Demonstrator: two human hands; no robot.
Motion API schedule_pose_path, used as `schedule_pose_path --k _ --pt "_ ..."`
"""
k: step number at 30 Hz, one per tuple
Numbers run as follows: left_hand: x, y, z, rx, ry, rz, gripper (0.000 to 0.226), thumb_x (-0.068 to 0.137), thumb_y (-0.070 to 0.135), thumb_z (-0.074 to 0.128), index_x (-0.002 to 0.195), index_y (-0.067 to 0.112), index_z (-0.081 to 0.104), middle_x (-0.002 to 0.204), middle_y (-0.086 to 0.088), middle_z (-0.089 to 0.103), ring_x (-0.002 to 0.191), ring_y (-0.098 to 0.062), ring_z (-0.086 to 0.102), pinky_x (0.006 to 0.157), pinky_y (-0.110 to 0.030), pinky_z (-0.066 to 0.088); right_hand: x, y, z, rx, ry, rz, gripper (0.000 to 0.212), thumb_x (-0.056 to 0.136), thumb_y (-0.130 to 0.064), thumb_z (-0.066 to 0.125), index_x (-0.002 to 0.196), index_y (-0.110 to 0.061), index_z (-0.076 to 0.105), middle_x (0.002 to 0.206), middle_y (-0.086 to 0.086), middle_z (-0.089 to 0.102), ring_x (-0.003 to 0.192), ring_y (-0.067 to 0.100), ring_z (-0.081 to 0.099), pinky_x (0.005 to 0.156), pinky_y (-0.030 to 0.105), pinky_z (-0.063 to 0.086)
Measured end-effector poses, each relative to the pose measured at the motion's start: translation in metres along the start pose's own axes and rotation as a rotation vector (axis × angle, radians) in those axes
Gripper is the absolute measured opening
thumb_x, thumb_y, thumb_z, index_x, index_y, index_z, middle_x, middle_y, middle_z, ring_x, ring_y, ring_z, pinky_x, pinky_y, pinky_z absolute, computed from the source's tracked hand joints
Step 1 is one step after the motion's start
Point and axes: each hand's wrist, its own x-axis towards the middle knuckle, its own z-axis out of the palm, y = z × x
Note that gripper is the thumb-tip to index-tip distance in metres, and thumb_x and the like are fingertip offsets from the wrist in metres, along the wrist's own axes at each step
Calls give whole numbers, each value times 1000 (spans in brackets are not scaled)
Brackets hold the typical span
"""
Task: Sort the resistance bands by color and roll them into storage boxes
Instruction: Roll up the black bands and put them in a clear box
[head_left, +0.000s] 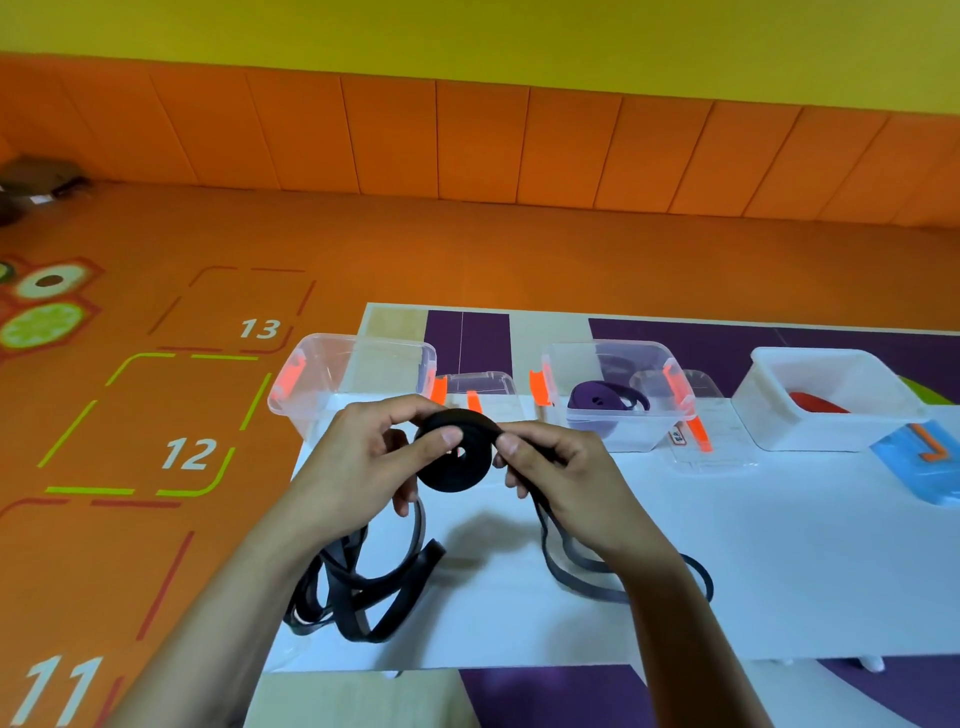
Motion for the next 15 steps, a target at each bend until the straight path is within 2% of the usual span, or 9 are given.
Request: schedule_pose_path --k 2,5,7,10,11,13,15 --pt "0 -2 0 -44 22 1 7 95 22 70 98 22 75 77 1 73 45 -25 58 45 -30 50 0 -1 1 -10 14 -7 18 99 -16 65 103 -27 79 85 -10 72 74 7 63 72 19 51" --pt "0 -3 0 -99 33 -5 11 91 28 70 97 20 75 80 -6 72 44 -24 58 46 -29 49 0 -2 1 -42 36 -73 25 93 -30 69 116 -25 78 118 -10 72 113 5 65 97 24 50" --pt "0 -2 0 -104 19 8 11 90 28 70 96 20 74 81 -4 72 44 -24 58 46 -29 49 -1 -4 -1 -84 23 -109 30 93 -30 69 122 -24 75 125 -12 70 125 8 60 106 28 47" --pt "1 0 -2 -34 14 34 7 93 25 70 96 21 74 80 -3 72 45 -26 59 47 -30 51 -4 -9 -1 20 5 -85 27 98 -10 65 122 -16 74 103 -14 77 101 1 68 90 15 49" --pt "1 0 -3 -19 21 40 5 93 24 71 96 23 74 79 -4 71 45 -25 60 47 -30 51 -4 -9 -1 54 8 -71 27 97 -7 65 121 -14 74 100 -10 78 97 4 69 87 15 50" --pt "1 0 -4 4 40 45 6 93 24 71 96 27 75 77 -4 71 46 -23 61 48 -31 52 -3 -7 -1 30 48 -72 24 95 -8 68 115 -18 77 101 -2 79 95 12 71 86 21 53" --pt "0 1 -5 36 46 45 6 93 26 72 97 30 74 77 -3 71 49 -24 63 49 -32 53 -1 -7 -5 -35 84 -75 19 92 -14 74 105 -26 80 99 -2 77 88 17 71 84 31 57"
